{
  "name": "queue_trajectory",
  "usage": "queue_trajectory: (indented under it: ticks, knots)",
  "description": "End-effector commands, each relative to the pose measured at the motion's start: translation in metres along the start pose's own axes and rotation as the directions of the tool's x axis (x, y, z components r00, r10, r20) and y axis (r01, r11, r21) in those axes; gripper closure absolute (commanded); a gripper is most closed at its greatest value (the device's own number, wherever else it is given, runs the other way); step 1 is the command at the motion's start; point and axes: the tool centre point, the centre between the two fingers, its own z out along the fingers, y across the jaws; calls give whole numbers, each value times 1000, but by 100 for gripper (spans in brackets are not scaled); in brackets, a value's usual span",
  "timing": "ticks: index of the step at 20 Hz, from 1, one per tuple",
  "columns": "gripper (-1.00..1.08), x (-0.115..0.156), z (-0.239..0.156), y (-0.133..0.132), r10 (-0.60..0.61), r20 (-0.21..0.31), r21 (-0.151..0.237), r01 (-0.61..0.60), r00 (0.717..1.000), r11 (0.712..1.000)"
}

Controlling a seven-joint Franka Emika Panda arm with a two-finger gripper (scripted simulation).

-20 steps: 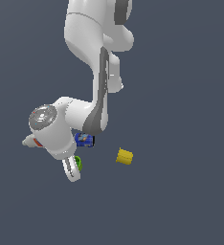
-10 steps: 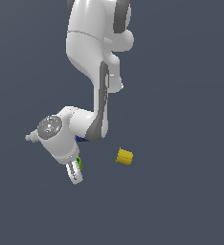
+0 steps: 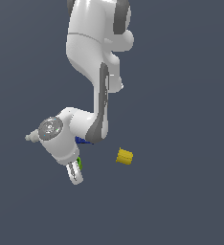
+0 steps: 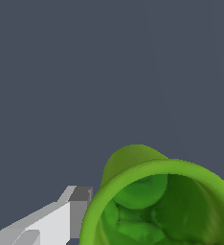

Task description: Pick up a designated object from a clutter of objects.

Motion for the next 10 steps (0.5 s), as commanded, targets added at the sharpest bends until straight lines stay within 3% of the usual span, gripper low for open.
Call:
queue_trajectory:
  ticks: [1, 10]
  knots:
    - [108, 0, 0, 0, 1, 0, 0, -1, 1000, 1000]
    - [108, -3, -5, 3, 0, 0, 0, 0, 1000, 1000]
